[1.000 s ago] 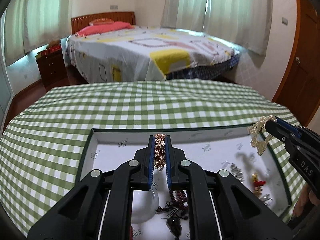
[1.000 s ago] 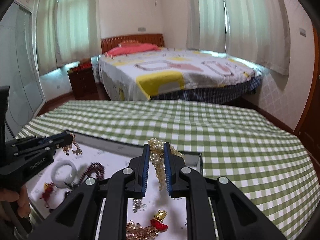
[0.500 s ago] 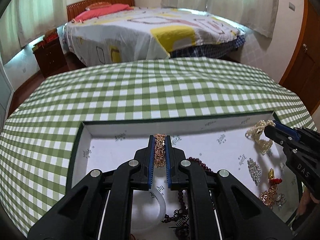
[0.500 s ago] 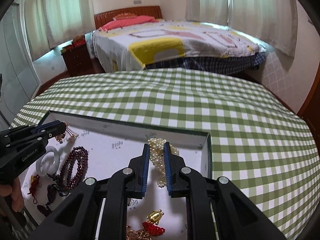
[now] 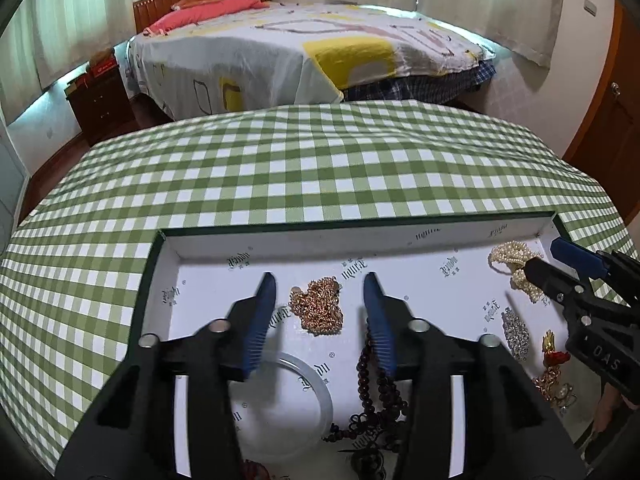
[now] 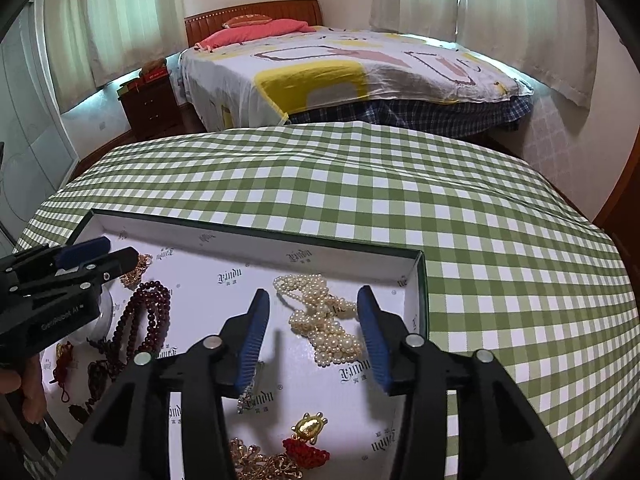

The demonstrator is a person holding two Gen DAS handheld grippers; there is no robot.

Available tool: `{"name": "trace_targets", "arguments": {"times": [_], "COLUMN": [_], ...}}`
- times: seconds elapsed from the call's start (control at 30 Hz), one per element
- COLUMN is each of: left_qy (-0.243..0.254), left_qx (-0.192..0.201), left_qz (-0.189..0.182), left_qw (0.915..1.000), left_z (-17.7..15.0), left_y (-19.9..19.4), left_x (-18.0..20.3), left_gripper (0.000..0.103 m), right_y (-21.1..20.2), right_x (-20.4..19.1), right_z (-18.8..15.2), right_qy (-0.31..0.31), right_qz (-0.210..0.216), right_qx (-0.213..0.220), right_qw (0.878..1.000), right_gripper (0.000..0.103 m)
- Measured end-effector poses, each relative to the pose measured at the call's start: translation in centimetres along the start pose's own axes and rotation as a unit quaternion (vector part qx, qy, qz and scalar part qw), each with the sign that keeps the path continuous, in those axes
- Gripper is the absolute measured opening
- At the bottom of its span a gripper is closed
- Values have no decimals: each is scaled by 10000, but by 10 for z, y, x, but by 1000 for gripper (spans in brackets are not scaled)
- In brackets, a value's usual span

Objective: Organize jewelry

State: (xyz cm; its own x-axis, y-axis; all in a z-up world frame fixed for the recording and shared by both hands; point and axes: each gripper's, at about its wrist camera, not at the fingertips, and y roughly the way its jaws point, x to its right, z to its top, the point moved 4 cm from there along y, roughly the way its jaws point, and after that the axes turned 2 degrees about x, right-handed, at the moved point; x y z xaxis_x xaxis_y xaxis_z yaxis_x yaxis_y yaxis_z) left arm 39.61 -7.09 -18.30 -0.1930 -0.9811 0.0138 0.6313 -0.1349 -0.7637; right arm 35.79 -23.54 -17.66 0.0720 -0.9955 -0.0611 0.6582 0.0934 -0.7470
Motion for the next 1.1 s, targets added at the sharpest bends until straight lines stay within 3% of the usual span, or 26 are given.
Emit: {"name": "trace_targets", "arguments": {"times": [0.27,0.37,0.63,0.97,1.1], "left_qy": [123,115,52,-116,-201], "left_qx": [283,431,537,567,572], "left_qz": [122,172,273,110,227], "left_qw": [9995,9989,9982,9983,9979], "left_z": [-2,-2,-10,-38,-48], "left_y": [-14,-21,-42,-79,-95], "left_x": [5,6,6,8,5], "left_gripper": [75,82,89,93,94], "right_y": [-16,-22,-37,-66,-78], "right_x": [0,0,0,-4,-6], "right_z": [2,1,-8,-31,-40], "right_qy": [46,70,93,71,111], "right_qz": [-103,-117,-248,-367,-356], "right_qx": [301,409,503,682,695], "right_qw": [9995,9991,9984,9970,9969], "right_gripper": [75,80,84,84,84]}}
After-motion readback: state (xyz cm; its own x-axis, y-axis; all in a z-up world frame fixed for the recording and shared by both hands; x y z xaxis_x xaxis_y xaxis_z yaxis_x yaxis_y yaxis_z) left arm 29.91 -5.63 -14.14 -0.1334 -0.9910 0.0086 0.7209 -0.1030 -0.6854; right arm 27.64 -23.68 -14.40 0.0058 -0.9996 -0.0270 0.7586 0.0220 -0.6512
